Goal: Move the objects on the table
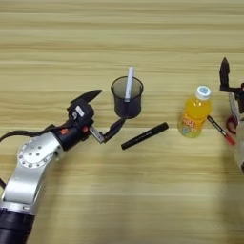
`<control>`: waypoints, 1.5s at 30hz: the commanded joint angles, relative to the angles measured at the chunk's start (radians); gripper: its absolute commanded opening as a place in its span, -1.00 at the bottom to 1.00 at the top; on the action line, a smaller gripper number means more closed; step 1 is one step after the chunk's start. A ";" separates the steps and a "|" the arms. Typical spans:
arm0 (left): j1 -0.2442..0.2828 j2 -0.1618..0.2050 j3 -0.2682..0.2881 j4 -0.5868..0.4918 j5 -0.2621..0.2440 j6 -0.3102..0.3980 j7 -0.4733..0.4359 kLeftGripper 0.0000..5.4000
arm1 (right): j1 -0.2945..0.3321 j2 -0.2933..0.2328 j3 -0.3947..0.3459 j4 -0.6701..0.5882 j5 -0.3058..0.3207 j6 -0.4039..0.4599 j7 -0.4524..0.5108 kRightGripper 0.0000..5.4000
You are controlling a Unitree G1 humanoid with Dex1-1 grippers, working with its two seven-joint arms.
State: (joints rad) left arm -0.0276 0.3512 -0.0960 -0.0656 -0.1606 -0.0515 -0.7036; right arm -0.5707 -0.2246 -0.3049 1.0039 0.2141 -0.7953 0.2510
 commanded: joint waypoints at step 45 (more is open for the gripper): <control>-0.136 0.050 -0.227 0.304 0.176 0.042 -0.112 0.18 | -0.005 0.002 0.003 -0.011 0.000 -0.001 -0.002 1.00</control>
State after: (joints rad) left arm -0.1589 0.3868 -0.3186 0.2308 -0.0030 -0.0075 -0.8096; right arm -0.5706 -0.2242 -0.3039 1.0013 0.2142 -0.7954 0.2485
